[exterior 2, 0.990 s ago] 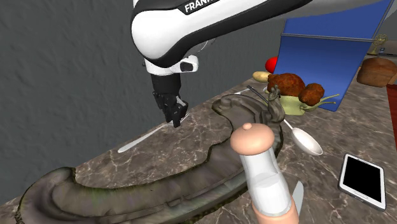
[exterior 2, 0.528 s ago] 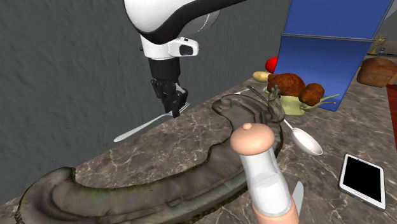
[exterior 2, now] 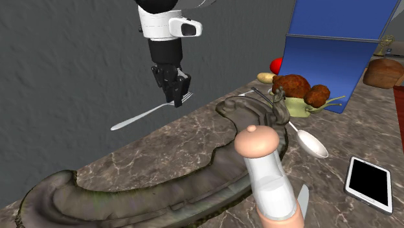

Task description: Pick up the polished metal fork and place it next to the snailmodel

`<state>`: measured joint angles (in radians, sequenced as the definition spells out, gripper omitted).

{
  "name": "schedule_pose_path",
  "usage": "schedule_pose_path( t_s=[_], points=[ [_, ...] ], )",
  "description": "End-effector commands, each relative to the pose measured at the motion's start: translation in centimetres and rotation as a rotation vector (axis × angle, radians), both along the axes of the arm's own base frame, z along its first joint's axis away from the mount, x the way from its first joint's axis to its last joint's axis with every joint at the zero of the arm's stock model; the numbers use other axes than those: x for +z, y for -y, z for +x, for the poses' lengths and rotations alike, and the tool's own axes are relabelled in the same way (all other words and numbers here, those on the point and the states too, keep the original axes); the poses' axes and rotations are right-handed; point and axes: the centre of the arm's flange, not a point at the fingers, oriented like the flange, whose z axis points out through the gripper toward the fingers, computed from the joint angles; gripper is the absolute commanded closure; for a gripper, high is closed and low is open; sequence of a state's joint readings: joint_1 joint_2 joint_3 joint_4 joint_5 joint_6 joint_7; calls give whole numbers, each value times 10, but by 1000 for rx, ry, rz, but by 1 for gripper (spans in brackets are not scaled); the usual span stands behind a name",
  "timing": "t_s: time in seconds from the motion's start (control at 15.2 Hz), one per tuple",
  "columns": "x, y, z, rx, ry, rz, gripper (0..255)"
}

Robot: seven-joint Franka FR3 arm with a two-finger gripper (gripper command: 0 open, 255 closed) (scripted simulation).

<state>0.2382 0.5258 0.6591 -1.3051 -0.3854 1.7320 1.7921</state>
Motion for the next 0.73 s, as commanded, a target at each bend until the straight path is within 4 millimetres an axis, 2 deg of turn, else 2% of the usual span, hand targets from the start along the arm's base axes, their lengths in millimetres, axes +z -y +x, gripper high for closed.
schedule_pose_path(
  t_s=[0.0, 0.66],
  points=[
    [11, 0, 1, 0, 0, 0, 255],
    [64, 0, 1, 0, 0, 0, 255]
  ],
)
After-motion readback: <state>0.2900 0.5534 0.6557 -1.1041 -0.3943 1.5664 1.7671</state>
